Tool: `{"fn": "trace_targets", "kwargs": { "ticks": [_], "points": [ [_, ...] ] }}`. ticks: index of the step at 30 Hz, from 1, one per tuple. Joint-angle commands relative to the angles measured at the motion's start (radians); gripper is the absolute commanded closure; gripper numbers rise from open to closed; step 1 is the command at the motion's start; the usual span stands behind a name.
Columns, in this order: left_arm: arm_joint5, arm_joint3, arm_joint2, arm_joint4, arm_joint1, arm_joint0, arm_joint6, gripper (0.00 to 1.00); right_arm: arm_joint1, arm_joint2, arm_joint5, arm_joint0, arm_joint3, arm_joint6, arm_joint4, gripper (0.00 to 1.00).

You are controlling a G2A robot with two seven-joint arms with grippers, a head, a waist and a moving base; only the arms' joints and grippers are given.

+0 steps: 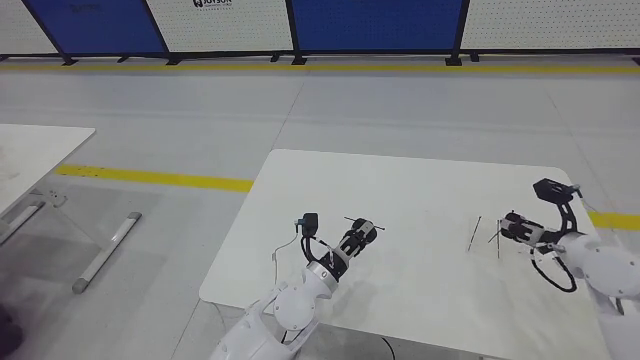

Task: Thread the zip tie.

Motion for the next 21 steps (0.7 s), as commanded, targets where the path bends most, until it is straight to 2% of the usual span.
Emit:
{"fn": "trace_targets", "kwargs": {
  "ticks": [1,4,7,18,21],
  "points": [
    [0.0,0.0,0.0,0.0,0.0,0.0,0.0,1.0,0.004,0.035,-0.021,-0.047,-0.038,-0.048,0.008,1.0],
    [0.0,0.0,0.0,0.0,0.0,0.0,0.0,1.0,0.009,0.077,-0.058,-0.111,-0.098,-0.095,0.018,1.0],
    [0.0,0.0,0.0,0.0,0.0,0.0,0.0,1.0,0.012,0.088,-0.093,-0.164,-0.161,-0.13,-0.003,1.0],
    [0.0,0.0,0.0,0.0,0.0,0.0,0.0,1.0,0.012,0.084,-0.09,-0.17,-0.17,-0.129,-0.012,1.0],
    [0.0,0.0,0.0,0.0,0.0,0.0,0.0,1.0,0.008,0.072,-0.112,-0.182,-0.167,-0.187,0.002,1.0]
  ]
}}
